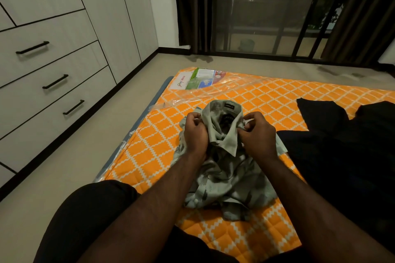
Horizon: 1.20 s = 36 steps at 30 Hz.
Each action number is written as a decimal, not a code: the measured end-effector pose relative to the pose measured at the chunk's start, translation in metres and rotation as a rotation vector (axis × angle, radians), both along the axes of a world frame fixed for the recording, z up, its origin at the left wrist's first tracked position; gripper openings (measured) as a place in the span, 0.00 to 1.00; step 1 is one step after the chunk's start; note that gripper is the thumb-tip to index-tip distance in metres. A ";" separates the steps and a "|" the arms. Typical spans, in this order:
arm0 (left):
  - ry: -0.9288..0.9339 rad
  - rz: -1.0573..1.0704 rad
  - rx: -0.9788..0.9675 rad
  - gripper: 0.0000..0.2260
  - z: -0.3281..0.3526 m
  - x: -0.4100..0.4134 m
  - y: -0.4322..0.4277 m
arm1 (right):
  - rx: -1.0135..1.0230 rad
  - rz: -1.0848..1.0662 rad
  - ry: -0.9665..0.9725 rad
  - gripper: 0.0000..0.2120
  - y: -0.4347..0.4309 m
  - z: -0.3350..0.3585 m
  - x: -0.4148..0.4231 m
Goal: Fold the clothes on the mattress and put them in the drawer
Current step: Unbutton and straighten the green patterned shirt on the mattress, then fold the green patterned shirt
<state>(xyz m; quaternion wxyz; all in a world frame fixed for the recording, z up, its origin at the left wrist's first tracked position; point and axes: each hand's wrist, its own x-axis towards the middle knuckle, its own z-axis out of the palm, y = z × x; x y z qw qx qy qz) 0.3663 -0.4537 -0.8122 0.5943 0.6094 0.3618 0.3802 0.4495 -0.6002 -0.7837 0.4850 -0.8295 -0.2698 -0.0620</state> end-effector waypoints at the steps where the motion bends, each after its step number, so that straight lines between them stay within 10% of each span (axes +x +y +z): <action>1: -0.003 0.005 0.008 0.05 0.001 -0.001 -0.001 | 0.023 -0.023 0.035 0.13 -0.001 0.000 0.002; 16: 0.051 0.030 0.661 0.04 0.059 -0.005 0.033 | -0.130 0.275 -0.050 0.13 -0.006 0.058 0.033; 22: 0.091 -0.078 0.887 0.03 0.182 0.011 0.070 | -0.453 0.378 -0.318 0.24 -0.001 0.191 0.053; 36: 0.030 -0.031 1.471 0.07 0.469 -0.013 0.112 | -0.083 -0.007 -0.616 0.07 -0.015 0.446 0.084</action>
